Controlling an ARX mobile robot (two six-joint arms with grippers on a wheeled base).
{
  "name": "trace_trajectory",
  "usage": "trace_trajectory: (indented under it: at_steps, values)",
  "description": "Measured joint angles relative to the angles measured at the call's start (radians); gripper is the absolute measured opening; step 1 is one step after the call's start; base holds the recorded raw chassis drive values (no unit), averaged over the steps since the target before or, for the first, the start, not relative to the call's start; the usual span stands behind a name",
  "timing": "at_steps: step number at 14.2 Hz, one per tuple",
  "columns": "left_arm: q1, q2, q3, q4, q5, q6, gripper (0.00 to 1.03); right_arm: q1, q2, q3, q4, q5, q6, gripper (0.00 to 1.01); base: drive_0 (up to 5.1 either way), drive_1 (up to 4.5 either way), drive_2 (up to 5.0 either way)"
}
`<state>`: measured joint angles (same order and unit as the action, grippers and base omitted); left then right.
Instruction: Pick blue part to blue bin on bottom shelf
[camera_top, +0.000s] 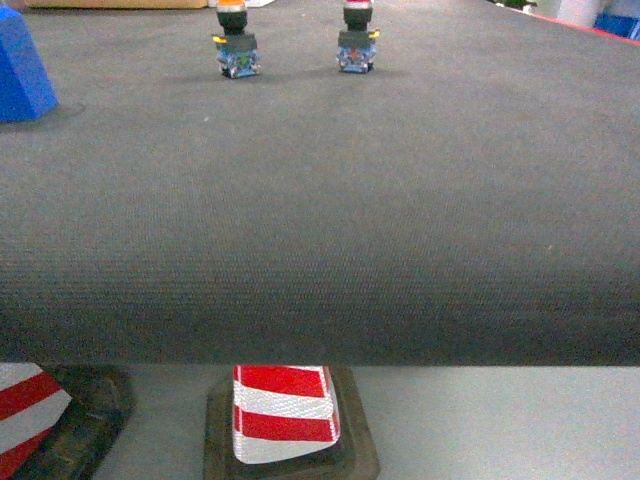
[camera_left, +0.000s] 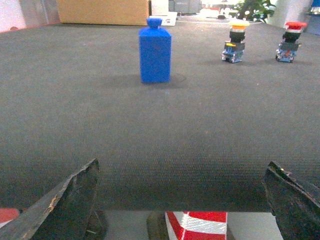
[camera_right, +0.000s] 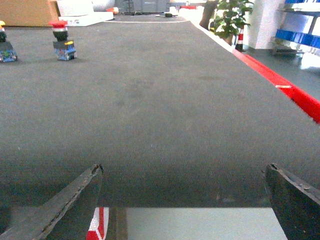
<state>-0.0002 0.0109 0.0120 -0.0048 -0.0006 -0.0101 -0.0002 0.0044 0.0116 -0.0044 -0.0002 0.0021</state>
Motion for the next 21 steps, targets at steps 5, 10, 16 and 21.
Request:
trace_trajectory:
  at_steps: [5,10,16,21]
  values:
    - [0.000,0.000,0.000,0.000,0.001,0.001,0.98,0.000,0.000,0.000,-0.001,0.001,0.002,0.98,0.0,0.00,0.0]
    - [0.000,0.000,0.000,-0.002,-0.002,0.000,0.98,0.000,0.000,0.000,-0.003,0.001,0.001,0.98,0.0,0.00,0.0]
    - [0.000,0.000,0.000,0.000,0.000,0.000,0.98,0.000,0.000,0.000,0.000,0.000,0.001,0.98,0.0,0.00,0.0]
    - [-0.180,0.253,0.072,-0.071,-0.371,-0.095,0.98,0.000,0.000,0.000,0.000,-0.001,0.000,0.98,0.0,0.00,0.0]
